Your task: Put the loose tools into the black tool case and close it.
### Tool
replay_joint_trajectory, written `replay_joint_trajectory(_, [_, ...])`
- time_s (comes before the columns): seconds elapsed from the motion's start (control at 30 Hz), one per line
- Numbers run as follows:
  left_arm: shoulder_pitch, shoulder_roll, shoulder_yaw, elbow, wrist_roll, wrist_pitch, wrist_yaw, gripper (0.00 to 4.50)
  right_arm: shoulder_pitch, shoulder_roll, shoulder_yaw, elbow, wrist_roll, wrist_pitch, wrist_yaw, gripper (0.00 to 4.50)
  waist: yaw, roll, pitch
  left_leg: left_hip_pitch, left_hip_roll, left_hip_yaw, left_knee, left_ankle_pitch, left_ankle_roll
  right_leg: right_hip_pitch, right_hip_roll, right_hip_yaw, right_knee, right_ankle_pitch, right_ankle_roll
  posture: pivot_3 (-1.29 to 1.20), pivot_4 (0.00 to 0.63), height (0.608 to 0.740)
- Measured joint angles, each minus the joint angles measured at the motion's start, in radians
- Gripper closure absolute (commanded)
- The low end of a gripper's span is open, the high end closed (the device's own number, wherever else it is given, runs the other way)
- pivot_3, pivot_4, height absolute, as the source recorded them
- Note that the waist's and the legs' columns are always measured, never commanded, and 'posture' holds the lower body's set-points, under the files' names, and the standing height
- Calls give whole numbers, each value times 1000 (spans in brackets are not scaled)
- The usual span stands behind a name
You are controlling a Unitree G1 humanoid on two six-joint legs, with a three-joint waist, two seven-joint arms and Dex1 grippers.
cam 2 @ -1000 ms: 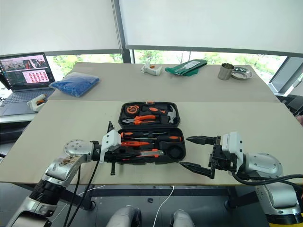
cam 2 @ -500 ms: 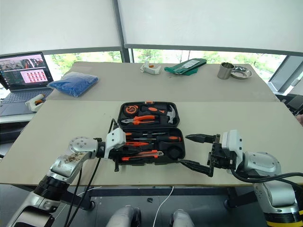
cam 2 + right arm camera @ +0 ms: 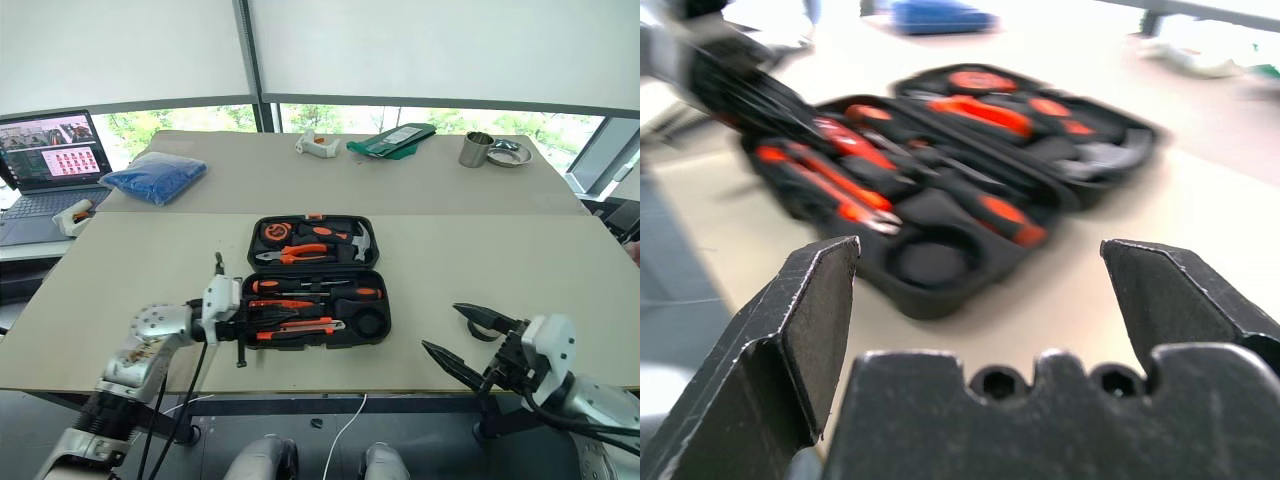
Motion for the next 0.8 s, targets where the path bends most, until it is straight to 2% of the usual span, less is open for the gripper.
replay_joint_trajectory(0.13, [24, 76, 101, -81, -104, 53, -24, 1596, 108, 61, -70, 95, -74, -73, -63, 0, -1, 2, 0, 0, -1, 1, -1, -1, -1, -1, -3, 1, -1, 0, 0, 0, 150, 740])
replay_joint_trajectory(0.23, [93, 111, 147, -92, -115, 55, -28, 417, 176, 99, -130, 138, -96, -87, -117, 0, -3, 5, -2, 1, -1, 1, -2, -2, -2, -1, -3, 2, -2, 0, 0, 0, 150, 740])
replay_joint_trajectory(0.3, [147, 111, 172, -84, -132, 58, -29, 15, 190, 114, -150, 166, -97, -97, -141, 0, -9, 5, -2, 1, 0, 1, -3, -2, -2, -1, -3, 2, -2, -1, -1, 0, 150, 740])
replay_joint_trajectory(0.47, [208, 95, 182, -58, -146, 43, -60, 15, 150, 72, -152, 181, -109, -102, -162, 0, -23, 6, -2, 2, 0, 1, -3, -2, -2, -5, -4, 3, -3, -1, -1, 0, 150, 740])
replay_joint_trajectory(0.67, [188, 39, 156, -112, -167, 38, -73, 15, 2, -193, -87, 133, -107, 63, -108, 0, -27, 5, -1, 4, -1, 2, -3, -2, -2, 0, -3, 5, -3, -1, -1, 0, 150, 740])
replay_joint_trajectory(0.8, [186, 32, 116, -138, -147, 29, -74, 15, -79, -362, 11, 100, -106, 271, -66, 0, -23, 6, -1, 2, -3, 2, -4, -2, -1, 0, -2, 5, -2, -1, 0, 0, 150, 740])
